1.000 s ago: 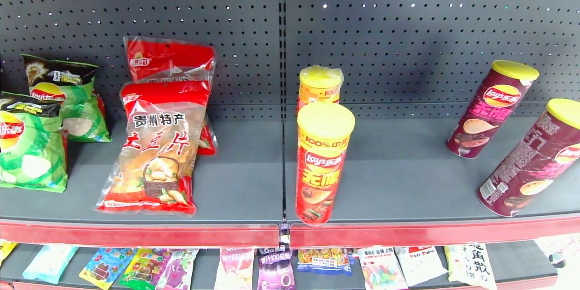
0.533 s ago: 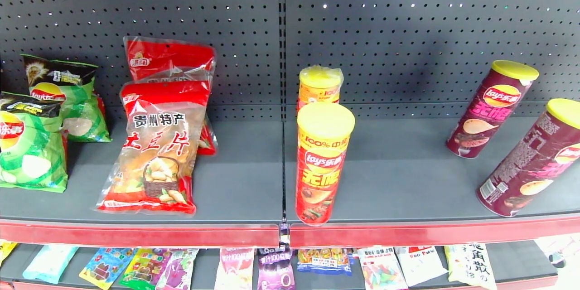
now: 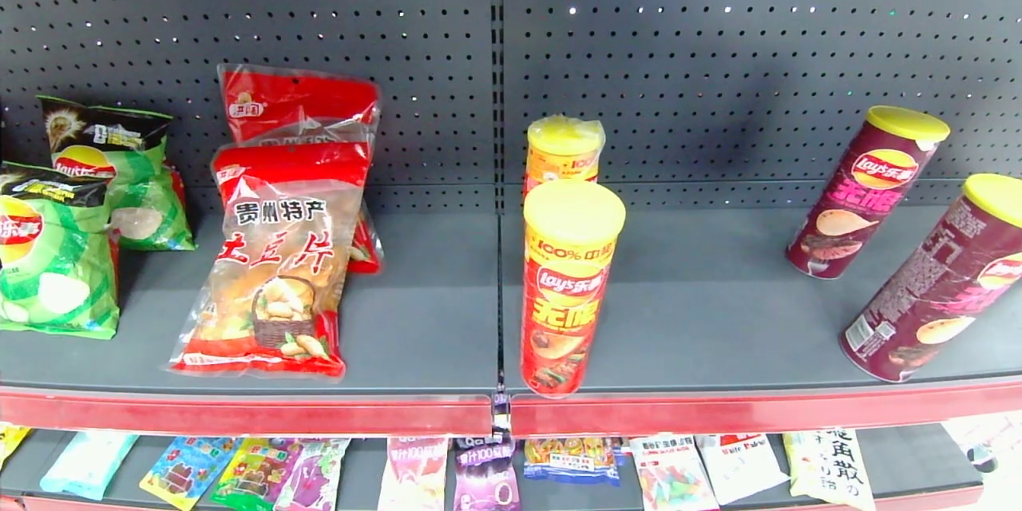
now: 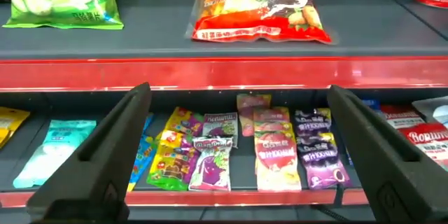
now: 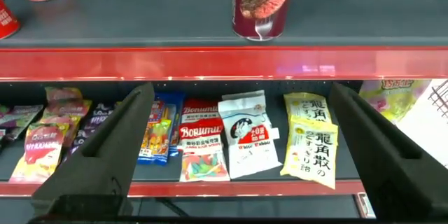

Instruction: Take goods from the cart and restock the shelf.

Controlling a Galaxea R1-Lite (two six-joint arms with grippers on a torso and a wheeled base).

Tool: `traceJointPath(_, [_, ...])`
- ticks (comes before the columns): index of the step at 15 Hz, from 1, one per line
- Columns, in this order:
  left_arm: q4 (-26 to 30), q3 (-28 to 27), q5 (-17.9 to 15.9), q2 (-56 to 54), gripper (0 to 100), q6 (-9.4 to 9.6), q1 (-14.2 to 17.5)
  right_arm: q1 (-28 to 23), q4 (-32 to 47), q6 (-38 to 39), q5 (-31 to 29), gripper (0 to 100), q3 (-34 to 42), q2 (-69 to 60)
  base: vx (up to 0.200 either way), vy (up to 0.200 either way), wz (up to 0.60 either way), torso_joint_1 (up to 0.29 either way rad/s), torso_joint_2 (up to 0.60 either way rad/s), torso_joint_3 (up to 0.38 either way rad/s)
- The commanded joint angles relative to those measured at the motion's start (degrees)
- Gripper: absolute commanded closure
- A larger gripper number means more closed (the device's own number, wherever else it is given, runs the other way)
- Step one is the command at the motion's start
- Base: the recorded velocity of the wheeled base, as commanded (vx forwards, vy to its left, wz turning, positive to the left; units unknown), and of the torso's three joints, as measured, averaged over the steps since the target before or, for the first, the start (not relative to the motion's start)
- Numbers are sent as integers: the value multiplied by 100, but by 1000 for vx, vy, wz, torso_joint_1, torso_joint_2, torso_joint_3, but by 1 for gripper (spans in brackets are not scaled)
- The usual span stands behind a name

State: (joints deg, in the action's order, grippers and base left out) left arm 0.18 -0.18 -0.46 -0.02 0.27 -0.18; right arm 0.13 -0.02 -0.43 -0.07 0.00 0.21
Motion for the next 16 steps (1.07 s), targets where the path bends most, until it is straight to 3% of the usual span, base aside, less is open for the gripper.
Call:
traceJointPath(1, [-1, 1, 2, 2, 0, 8, 1, 4, 2, 8, -1, 0, 0, -3, -200, 0, 0, 17, -2, -2])
traceJointPath(7, [-1, 1, 2, 2, 0, 0, 1, 4, 2, 16, -1, 0, 0, -3, -33, 0, 0, 3, 1, 0])
traceJointPath(16, [-1, 1, 2, 2, 0, 0, 1, 4, 2, 25, 7, 0, 0, -3, 0, -200, 0, 4, 0, 4])
